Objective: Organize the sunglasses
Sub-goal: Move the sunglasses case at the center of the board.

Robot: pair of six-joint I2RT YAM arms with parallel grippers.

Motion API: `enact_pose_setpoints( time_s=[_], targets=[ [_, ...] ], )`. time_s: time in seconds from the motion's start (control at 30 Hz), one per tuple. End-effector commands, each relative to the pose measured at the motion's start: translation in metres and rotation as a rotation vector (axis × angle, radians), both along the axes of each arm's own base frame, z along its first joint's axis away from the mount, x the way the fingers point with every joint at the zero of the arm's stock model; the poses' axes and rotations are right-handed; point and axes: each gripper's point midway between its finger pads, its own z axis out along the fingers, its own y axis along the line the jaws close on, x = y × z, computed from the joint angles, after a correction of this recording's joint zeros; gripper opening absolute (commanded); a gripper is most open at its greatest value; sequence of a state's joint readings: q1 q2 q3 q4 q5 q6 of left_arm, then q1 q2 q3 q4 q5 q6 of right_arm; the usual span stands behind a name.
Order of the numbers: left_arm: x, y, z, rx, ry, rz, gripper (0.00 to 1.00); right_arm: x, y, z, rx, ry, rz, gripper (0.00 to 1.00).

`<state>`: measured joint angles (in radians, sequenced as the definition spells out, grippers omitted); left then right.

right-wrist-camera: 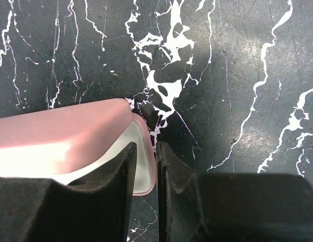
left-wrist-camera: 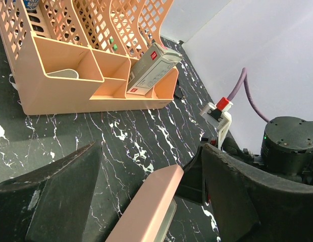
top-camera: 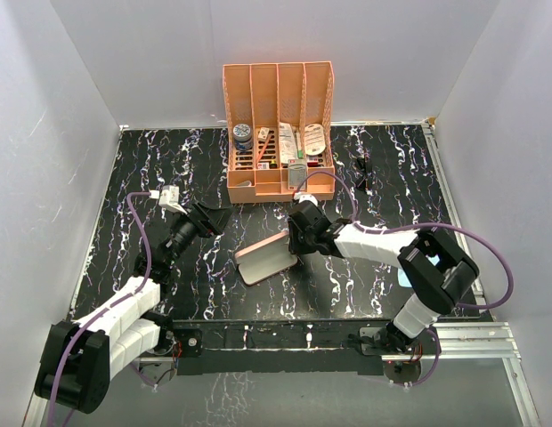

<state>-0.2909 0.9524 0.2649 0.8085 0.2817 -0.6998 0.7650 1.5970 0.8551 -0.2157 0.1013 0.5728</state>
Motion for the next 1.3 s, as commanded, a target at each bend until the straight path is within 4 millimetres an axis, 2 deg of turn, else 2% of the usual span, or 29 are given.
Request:
enact_pose_setpoints(
  time_s=[0.0, 0.3, 0.37, 0.57, 0.73, 1.03, 1.27],
  targets=[
    [-0.001, -0.003, 0.011, -0.015, -0.04, -0.017, 0.79, 0.009, 0.01, 0.01, -0.013, -0.039, 0.043, 0.21],
    [0.0, -0.003, 0.013, -0.018, -0.042, -0.017, 0.79, 0.005, 0.005, 0.001, -0.059, -0.02, 0.069, 0.17],
    [0.0, -0.003, 0.013, -0.018, -0.041, -0.017, 0.79, 0.004, 0.006, 0.001, -0.055, -0.018, 0.073, 0.11],
    [0.0, -0.003, 0.012, -0.018, -0.041, -0.018, 0.79, 0.001, 0.008, -0.002, -0.051, -0.007, 0.083, 0.01],
    [0.0, -0.003, 0.011, -0.016, -0.039, -0.015, 0.79, 0.003, 0.008, 0.005, -0.036, -0.026, 0.063, 0.0],
    [-0.002, -0.002, 0.011, -0.017, -0.038, -0.016, 0.79, 0.023, -0.002, 0.017, 0.006, -0.072, -0.084, 0.0],
    [-0.002, -0.002, 0.012, -0.017, -0.039, -0.016, 0.79, 0.047, -0.009, 0.031, 0.04, -0.109, -0.167, 0.0]
  ],
)
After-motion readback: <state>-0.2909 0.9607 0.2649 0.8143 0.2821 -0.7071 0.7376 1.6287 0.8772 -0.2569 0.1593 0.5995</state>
